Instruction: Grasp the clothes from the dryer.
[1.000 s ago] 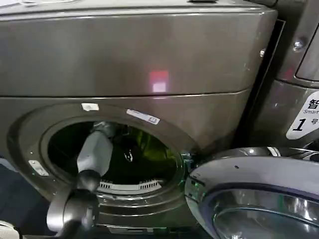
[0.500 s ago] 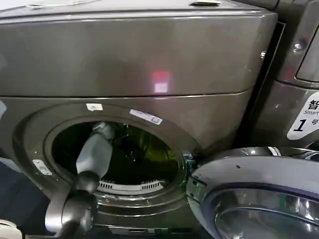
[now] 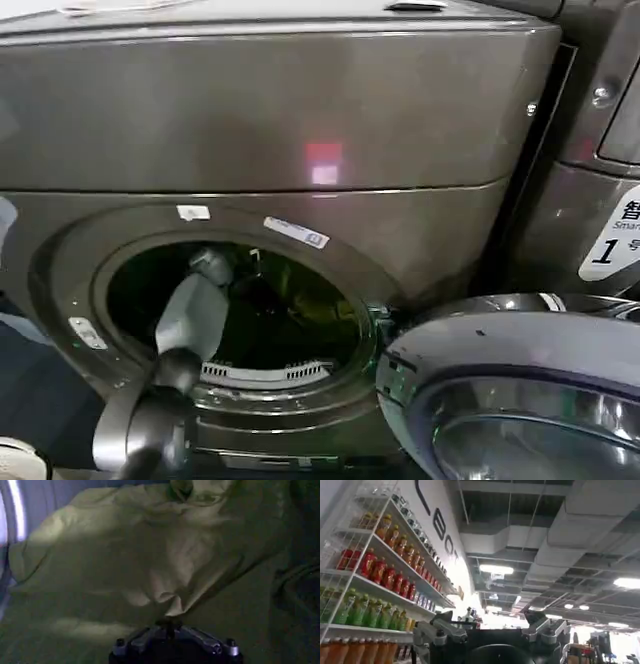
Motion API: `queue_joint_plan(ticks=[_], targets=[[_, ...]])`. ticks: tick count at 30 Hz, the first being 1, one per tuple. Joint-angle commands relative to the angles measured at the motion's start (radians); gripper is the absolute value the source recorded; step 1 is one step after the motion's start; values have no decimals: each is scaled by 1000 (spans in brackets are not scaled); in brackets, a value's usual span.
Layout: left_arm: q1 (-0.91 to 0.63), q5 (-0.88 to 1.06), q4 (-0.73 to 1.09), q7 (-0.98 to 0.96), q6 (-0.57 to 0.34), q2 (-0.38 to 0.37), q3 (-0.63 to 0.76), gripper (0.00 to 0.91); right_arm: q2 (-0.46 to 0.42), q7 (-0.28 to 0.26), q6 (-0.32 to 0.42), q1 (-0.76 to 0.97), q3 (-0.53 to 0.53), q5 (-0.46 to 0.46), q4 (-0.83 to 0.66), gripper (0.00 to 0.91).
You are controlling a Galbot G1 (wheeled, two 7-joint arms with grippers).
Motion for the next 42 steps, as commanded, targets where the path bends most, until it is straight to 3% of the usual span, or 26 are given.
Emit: queue_joint_plan(ticks=[1,6,10,13,16,27,42], targets=[[73,-348,-200,-383,163,-27,-1,0,7,9,-10,9,-11,-5,14,907],[105,-499,-292,-639,247,-55,20,0,8,16,-3,9,-12,-11,16,907],[132,-603,-375,-781,302,-68,53,0,19,28,-78,16,-5,12,66,907],[143,-697,-424,-933,346,-93,58,0,23,25,2,17,-19,46,61,907],[155,-800,-484,-1015,383,-108,59,0,24,26,1,19,-12,31,60,907],[158,-965,-509,-1165,417,-156,46,0,25,54,-3,-11,22,15,26,907],[152,-941,-480,-1157,393,-145,49,0,33,74,-43,-2,28,-13,33,907]])
